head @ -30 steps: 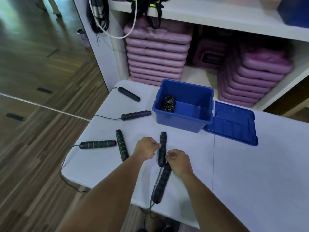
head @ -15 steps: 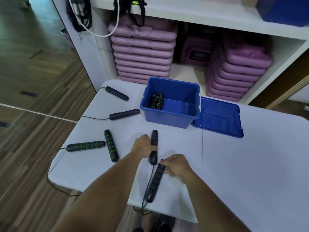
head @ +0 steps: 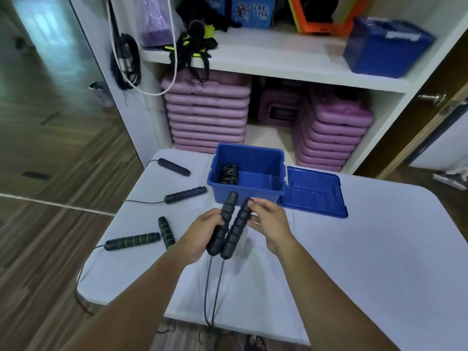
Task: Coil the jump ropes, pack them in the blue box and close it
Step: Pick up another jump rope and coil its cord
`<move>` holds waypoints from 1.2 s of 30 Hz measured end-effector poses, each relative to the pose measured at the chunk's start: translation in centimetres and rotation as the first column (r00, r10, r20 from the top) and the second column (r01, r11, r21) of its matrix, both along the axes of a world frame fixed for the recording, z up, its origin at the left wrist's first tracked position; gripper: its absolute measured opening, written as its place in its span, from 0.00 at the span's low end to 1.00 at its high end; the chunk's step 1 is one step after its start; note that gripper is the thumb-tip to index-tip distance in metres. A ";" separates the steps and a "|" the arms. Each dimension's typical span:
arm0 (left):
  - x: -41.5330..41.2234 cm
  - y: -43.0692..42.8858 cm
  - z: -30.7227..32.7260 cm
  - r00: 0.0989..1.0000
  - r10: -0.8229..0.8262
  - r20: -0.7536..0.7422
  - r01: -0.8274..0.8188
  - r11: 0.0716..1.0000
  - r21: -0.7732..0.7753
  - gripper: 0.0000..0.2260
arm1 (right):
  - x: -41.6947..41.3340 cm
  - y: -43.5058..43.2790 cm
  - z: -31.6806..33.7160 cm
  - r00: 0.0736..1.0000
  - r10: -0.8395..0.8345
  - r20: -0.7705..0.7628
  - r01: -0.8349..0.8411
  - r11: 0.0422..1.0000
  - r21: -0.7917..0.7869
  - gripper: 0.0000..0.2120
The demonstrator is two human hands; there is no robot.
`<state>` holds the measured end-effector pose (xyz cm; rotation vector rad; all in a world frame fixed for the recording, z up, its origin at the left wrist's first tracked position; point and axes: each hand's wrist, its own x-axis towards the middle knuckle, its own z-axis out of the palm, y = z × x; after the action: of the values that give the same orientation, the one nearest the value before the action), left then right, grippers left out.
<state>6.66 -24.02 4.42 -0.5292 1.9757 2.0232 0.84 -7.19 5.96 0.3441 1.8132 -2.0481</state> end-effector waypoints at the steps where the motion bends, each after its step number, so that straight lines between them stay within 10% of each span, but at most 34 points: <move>1: 0.2 0.2 0.8 0.999 0.004 -0.032 -0.004 1.000 -0.001 0.06 | -0.1 -0.2 1.0 0.999 -0.003 -0.036 0.002 1.000 -0.010 0.08; 14: 2.1 1.5 10.8 0.919 -0.066 -0.388 0.063 0.998 -0.022 0.12 | 1.8 -0.9 11.3 0.949 -0.091 -0.302 0.084 0.996 -0.035 0.08; 20: 2.1 2.5 14.1 0.900 -0.019 -0.435 0.023 1.000 0.003 0.10 | 1.9 -0.9 13.9 0.920 -0.149 -0.362 0.134 0.989 -0.066 0.02; 31: -0.7 7.2 18.0 0.914 0.139 -0.380 -0.055 0.973 0.222 0.07 | 1.4 4.3 16.6 0.895 0.085 -0.438 -0.084 0.996 0.022 0.21; 36: -1.9 8.9 20.1 0.903 0.128 -0.409 -0.053 0.980 0.191 0.08 | 0.9 7.1 17.0 0.912 -0.066 -0.406 -0.015 0.981 -0.193 0.14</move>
<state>4.71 -15.13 24.51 -0.1528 1.9917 2.5134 1.79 -0.11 22.95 -0.1332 1.8124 -2.4317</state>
